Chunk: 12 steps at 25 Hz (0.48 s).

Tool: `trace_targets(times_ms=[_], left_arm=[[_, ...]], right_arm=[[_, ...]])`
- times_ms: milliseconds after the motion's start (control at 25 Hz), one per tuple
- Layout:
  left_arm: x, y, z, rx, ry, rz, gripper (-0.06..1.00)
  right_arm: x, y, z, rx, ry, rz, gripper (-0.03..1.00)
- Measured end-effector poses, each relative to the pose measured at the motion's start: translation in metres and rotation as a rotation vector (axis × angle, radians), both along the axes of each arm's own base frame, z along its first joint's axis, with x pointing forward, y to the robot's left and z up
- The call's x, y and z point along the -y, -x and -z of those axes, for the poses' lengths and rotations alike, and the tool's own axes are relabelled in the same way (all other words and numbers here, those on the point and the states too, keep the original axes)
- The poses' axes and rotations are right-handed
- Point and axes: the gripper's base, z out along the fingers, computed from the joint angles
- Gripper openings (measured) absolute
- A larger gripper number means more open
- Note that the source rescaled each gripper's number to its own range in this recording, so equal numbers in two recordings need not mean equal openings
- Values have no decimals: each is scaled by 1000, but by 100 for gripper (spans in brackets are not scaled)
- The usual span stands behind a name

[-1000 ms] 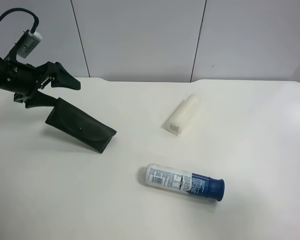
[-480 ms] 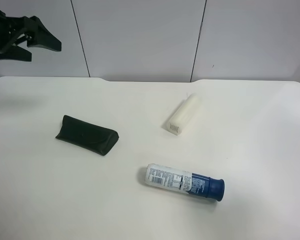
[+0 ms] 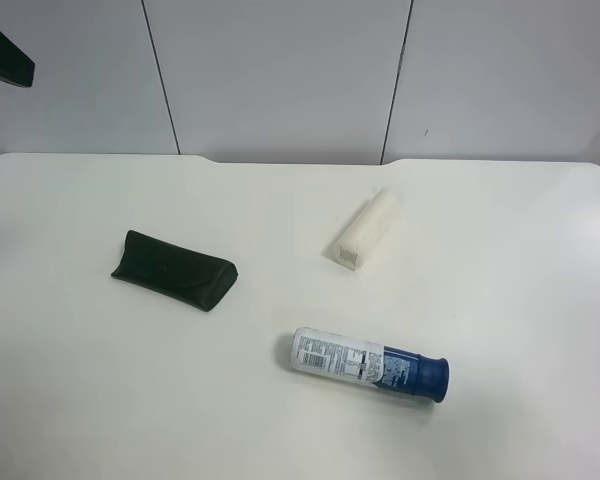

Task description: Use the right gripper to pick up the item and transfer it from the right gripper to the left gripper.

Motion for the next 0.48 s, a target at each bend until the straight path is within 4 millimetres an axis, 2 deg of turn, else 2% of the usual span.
trace_targets(times_ms=[280, 480], left_arm=[[3, 49, -25, 50, -46, 3, 100], [4, 82, -13, 57, -68, -22, 100]], right_arm=[[0, 0, 0, 0, 0, 0, 100], [0, 0, 0, 0, 0, 0, 100]])
